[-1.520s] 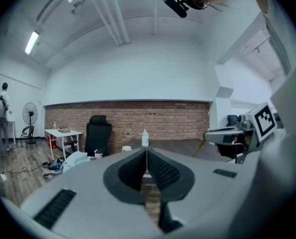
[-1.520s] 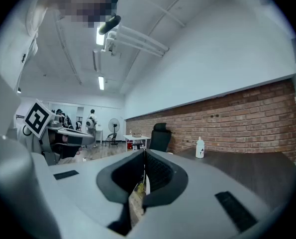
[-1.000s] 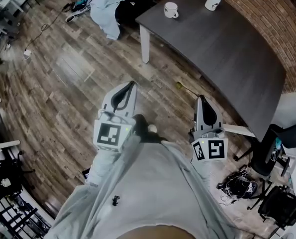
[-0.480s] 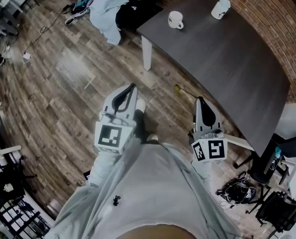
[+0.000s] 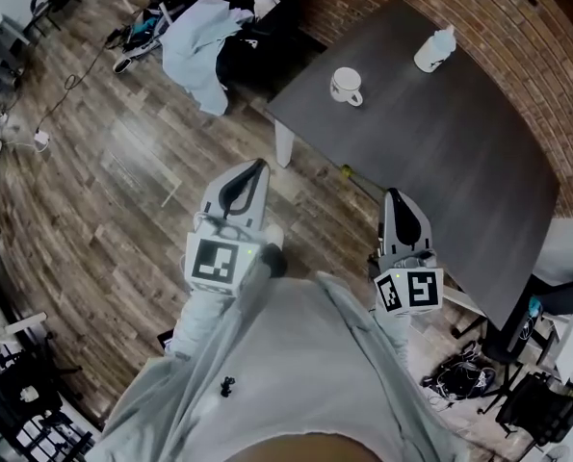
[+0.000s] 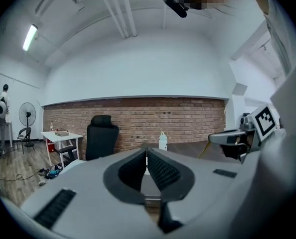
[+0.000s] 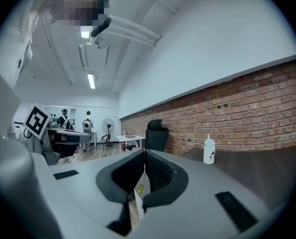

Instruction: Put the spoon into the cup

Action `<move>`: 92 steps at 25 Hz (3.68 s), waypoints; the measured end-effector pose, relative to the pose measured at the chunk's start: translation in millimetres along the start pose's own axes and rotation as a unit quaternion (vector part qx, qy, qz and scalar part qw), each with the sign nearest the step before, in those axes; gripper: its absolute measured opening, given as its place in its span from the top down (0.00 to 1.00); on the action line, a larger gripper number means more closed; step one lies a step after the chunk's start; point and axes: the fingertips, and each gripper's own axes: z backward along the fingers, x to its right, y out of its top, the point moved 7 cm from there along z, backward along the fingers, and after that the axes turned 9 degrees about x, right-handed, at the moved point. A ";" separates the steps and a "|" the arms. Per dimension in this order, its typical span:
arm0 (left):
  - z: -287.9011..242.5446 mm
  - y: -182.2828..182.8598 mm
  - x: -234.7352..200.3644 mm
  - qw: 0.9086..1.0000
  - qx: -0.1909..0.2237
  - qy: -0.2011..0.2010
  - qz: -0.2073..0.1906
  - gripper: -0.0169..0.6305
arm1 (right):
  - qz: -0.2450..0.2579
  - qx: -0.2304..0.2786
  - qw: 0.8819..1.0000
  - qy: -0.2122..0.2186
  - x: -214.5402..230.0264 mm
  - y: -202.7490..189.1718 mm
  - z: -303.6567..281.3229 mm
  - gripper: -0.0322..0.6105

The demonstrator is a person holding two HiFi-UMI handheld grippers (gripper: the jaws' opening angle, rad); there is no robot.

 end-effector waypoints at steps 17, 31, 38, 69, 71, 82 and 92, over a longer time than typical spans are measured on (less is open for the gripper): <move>-71.4 -27.5 -68.0 0.998 -0.021 -0.036 0.040 0.94 | 0.012 -0.027 0.998 -0.063 8.7 -9.6 -69.0 0.92; -221.5 -19.4 -89.6 0.998 -0.023 -0.045 0.036 0.94 | -0.011 -0.014 0.999 -0.050 100.9 -15.1 -183.8 0.92; -290.4 -9.9 -91.2 0.998 -0.014 -0.055 0.014 0.94 | -0.012 0.002 0.999 -0.043 156.6 -3.6 -228.9 0.92; -366.0 -14.2 -90.3 0.992 -0.024 -0.123 0.012 0.94 | -0.029 -0.009 0.997 -0.077 178.5 -7.1 -253.7 0.92; -365.3 -17.4 -90.9 0.992 -0.028 -0.122 0.018 0.94 | -0.033 -0.017 0.997 -0.073 175.8 -12.1 -254.3 0.92; -360.7 -33.3 -95.6 0.990 -0.057 -0.121 0.037 0.94 | -0.067 -0.077 0.994 -0.029 151.4 -50.2 -268.7 0.92; -357.0 -48.2 -96.8 0.989 -0.076 -0.118 0.049 0.94 | -0.096 -0.134 0.986 -0.015 143.9 -101.2 -277.4 0.92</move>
